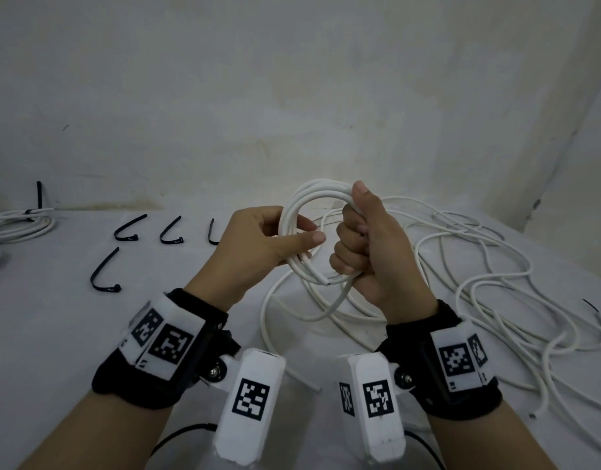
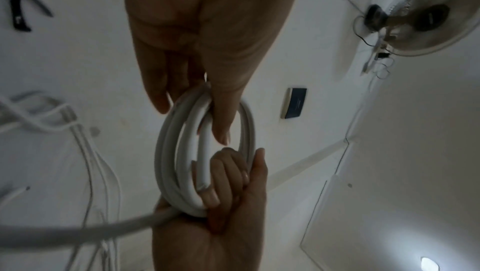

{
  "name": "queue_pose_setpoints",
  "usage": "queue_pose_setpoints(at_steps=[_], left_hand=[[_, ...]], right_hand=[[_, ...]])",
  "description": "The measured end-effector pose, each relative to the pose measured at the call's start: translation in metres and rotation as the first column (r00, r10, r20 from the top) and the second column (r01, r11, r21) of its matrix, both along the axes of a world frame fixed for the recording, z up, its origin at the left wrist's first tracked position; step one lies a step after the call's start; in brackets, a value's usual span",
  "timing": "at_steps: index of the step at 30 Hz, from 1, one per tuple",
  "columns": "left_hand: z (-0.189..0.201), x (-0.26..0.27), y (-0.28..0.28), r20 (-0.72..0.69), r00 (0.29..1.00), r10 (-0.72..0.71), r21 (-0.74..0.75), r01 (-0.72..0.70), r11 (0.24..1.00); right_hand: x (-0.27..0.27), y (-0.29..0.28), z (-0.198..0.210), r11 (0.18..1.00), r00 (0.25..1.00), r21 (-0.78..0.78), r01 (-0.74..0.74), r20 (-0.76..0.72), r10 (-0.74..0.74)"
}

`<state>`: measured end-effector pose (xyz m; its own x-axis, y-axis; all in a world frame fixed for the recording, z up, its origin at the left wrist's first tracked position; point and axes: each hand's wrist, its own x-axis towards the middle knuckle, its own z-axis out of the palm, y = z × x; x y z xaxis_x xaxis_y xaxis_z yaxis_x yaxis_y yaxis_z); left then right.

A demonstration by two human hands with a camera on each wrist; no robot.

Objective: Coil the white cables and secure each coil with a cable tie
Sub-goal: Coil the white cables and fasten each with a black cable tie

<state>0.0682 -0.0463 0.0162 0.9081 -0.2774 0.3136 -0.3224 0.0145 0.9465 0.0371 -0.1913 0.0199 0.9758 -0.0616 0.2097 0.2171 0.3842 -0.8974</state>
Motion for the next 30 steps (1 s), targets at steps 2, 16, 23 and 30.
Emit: queue_pose_setpoints(at_steps=[2,16,23,30], left_hand=[[0.001,0.0,0.002,0.043,0.999,-0.019,0.083,0.016,0.996],[-0.018,0.012,0.006,-0.41,0.91,-0.059,0.301,0.196,0.933],[-0.005,0.009,0.003,-0.043,0.994,0.096,0.035,-0.094,0.995],[0.001,0.001,0.004,0.042,0.998,0.044,0.041,-0.045,0.998]], right_hand=[[-0.001,0.0,0.0,1.0,1.0,0.01,0.02,0.018,-0.02],[0.005,0.002,-0.003,0.902,0.984,0.413,0.124,0.065,-0.165],[0.008,0.004,-0.008,0.866,0.987,0.478,0.149,-0.023,-0.157],[0.006,0.017,-0.009,0.91,0.998,0.409,0.065,-0.016,-0.064]])
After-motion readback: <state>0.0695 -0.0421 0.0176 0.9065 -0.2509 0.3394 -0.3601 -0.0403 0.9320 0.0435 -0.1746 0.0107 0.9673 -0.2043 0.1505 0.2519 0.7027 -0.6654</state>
